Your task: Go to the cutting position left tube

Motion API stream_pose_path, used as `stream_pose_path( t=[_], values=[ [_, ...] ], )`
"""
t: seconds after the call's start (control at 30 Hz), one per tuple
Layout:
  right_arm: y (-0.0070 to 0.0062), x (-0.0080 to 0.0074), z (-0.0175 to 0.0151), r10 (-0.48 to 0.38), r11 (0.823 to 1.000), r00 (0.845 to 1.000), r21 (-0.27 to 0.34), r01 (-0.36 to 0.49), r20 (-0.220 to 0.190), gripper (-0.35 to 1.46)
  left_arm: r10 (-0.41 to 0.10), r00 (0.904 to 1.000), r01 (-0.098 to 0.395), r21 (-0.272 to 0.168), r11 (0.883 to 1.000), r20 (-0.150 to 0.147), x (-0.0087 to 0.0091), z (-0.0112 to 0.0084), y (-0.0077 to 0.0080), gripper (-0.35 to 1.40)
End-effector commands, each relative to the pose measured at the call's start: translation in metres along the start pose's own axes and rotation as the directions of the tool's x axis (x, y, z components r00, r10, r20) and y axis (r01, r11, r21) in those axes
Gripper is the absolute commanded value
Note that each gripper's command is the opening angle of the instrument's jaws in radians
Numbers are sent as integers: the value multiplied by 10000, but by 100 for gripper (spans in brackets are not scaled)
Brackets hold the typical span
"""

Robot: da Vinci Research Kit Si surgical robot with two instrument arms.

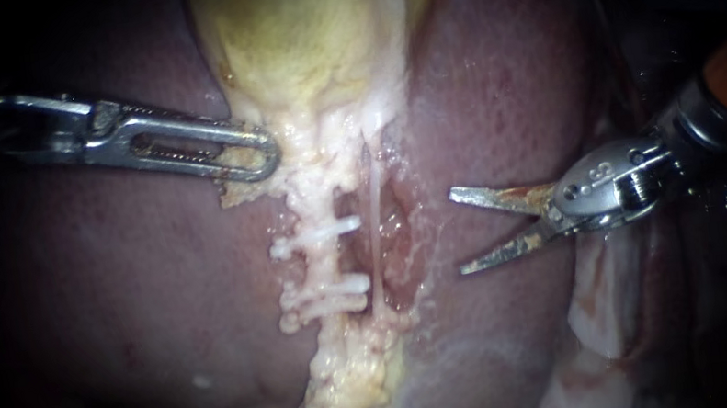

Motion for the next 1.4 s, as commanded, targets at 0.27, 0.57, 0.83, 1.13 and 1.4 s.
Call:
stream_pose_path(
  t=[0.27,0.57,0.83,1.13,1.4],
  values=[
    [-1,1,1,-57,10000,10000,60,57,-25,143,-195,9996,191,-247,9995,-184,22,-44,30,-35],
    [-9,13,6,-8,9990,9994,442,23,-338,143,23,9989,-36,-291,9996,-477,31,-64,53,-35],
    [-23,36,32,605,9891,9921,1401,-448,-1096,143,39,9989,-53,-287,9996,-478,29,-63,50,-35],
    [-23,30,80,1351,9707,9829,2159,-1059,-1252,143,49,9988,-63,-272,9996,-488,28,-61,49,-35],
    [-10,-2,116,1487,9621,9815,2469,-1155,-1204,143,62,9988,-75,-263,9996,-493,26,-59,47,-35]
  ],
)
